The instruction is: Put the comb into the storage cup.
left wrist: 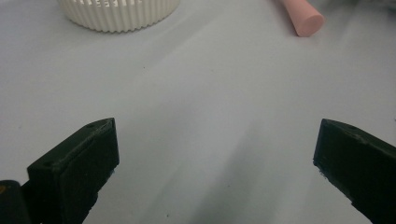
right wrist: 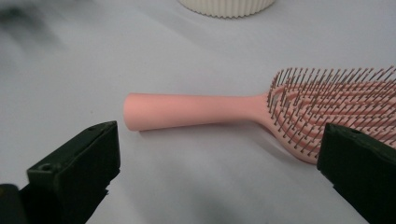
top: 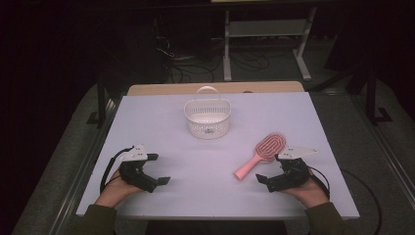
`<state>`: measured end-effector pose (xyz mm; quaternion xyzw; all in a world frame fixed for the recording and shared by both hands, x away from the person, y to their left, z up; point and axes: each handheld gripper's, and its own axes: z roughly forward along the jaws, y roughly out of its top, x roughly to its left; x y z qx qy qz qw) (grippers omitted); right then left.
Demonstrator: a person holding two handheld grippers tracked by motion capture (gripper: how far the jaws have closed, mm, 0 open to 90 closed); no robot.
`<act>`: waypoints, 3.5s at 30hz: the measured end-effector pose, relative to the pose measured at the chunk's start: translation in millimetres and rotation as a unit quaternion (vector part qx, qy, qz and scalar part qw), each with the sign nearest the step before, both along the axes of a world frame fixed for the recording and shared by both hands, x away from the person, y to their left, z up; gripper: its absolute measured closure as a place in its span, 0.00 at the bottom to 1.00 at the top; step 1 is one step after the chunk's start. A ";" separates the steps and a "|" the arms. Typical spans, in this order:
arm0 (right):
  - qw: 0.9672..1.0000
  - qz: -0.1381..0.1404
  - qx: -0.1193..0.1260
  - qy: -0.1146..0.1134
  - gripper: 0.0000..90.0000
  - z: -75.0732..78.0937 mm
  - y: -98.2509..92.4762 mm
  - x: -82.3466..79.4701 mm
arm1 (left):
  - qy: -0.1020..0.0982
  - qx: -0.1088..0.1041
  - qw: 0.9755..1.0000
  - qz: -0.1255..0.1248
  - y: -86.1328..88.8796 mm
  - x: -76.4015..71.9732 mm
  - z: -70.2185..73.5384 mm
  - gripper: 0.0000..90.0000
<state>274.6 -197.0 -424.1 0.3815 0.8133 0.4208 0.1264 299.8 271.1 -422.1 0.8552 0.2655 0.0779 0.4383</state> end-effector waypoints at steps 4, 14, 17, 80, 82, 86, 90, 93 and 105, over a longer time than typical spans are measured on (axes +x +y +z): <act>1.000 0.003 0.001 0.000 0.00 0.4 0.1 0.2 | -0.002 0.005 1.000 -0.003 -1.3 -0.3 0.4 0.00; 1.000 -0.003 0.013 -0.003 0.00 7.8 -1.1 4.2 | -0.003 -0.003 1.000 -0.004 -4.5 -3.4 -0.3 0.00; 1.000 -0.005 0.016 -0.005 0.00 9.2 -1.4 4.4 | -0.004 -0.007 1.000 -0.004 -5.5 -2.1 0.4 0.00; 1.000 0.021 -0.014 0.001 0.00 27.7 33.5 36.3 | -0.002 -0.028 1.000 -0.005 -3.8 -0.7 1.9 0.01; 1.000 0.022 -0.015 0.003 0.00 27.7 34.3 36.8 | -0.002 -0.026 1.000 -0.005 -3.8 -0.5 1.6 0.01; 0.999 0.030 -0.017 0.006 0.00 29.1 38.7 39.0 | -0.005 -0.020 1.000 -0.005 -4.8 -0.7 1.1 0.01; 0.999 0.035 -0.020 0.010 0.00 29.8 42.7 41.1 | -0.003 -0.020 1.000 -0.004 -4.6 -0.8 0.9 0.01; 0.999 0.041 -0.023 0.013 0.00 30.1 46.4 43.9 | -0.003 -0.020 1.000 -0.003 -4.3 -0.9 1.1 0.01; 0.998 0.057 -0.034 0.024 0.00 28.0 64.7 53.5 | -0.003 -0.023 1.000 -0.002 -2.9 -2.8 1.0 0.01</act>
